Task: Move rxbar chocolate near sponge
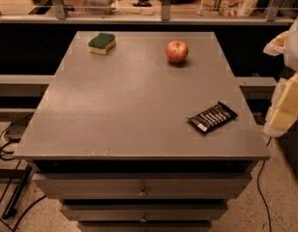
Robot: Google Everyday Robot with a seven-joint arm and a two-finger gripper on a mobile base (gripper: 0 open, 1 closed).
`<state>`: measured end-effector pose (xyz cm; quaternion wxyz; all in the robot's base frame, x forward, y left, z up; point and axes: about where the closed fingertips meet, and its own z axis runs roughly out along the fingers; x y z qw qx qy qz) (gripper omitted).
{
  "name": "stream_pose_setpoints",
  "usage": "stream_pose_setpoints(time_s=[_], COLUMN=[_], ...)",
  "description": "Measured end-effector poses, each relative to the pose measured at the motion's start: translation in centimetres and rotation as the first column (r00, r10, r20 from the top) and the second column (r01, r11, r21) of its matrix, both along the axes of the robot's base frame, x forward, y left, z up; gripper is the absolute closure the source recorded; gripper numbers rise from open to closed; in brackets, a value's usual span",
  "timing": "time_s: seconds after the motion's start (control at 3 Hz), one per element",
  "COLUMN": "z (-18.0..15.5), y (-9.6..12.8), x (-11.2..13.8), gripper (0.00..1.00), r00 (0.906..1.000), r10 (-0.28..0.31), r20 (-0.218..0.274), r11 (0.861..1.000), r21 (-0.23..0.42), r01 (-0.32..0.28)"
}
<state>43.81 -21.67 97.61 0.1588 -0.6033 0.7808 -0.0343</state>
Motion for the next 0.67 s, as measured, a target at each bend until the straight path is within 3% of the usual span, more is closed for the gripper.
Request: stream_pose_setpoints(time_s=[0.67], z=[0.10], y=[0.16], x=[0.09], gripper=[0.00], r00=[0.9999], r10=[0.006], r20=[0.009], r11=[1.000], r21=[0.012], r01=[-0.006])
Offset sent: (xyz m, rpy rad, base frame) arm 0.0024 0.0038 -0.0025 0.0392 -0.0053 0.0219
